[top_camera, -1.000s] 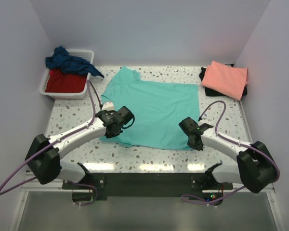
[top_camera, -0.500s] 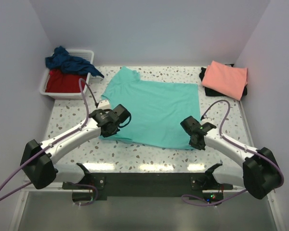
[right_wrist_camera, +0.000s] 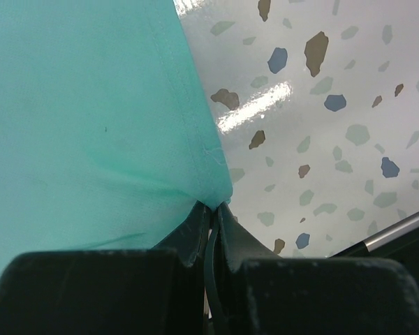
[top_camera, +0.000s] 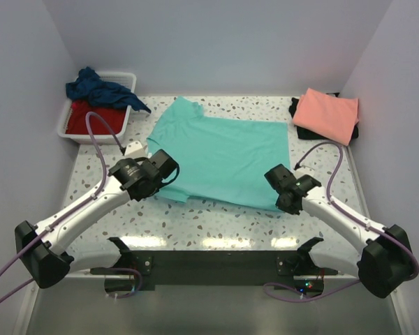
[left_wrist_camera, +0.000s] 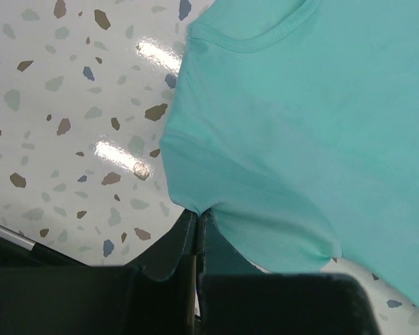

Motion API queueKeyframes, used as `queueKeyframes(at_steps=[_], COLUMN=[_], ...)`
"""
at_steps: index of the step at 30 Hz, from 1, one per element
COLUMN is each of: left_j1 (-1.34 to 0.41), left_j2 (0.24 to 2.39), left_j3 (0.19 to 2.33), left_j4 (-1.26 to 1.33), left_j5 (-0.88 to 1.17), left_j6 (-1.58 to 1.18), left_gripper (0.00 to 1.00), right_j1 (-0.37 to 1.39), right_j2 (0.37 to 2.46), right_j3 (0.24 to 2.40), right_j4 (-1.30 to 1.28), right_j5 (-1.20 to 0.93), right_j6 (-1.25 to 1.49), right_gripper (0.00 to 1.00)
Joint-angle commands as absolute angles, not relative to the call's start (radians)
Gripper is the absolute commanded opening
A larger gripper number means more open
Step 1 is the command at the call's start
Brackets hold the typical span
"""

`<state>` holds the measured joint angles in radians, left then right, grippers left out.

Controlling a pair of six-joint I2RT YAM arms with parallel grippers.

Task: Fold and stack the t-shirts
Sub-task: Fold the tshirt

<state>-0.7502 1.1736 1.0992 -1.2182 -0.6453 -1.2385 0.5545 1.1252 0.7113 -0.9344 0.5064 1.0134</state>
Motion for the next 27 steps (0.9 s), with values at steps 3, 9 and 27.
queueKeyframes(at_steps=[3,9,27], left_j1=[-0.75,-0.742,-0.569], left_j2=[1.183,1.224,1.403], left_j3=[1.158,1.184,1.281], left_j4=[-1.241,-1.164,-0.933], left_j5=[-0.726,-0.752,-0.736], left_j6=[-1.272,-1.22,-1.006], left_gripper=[0.0,0.0,0.0], right_j1=[0.558,0.557,0.462], right_j2=[1.118,1.16,1.285], right_j3=[0.79,0.841,0.939], right_j4=[-0.974,-0.953,-0.832], right_j5=[0.58,0.63,0.653], right_j6=[1.046,1.014,0.897], right_gripper=[0.0,0.0,0.0])
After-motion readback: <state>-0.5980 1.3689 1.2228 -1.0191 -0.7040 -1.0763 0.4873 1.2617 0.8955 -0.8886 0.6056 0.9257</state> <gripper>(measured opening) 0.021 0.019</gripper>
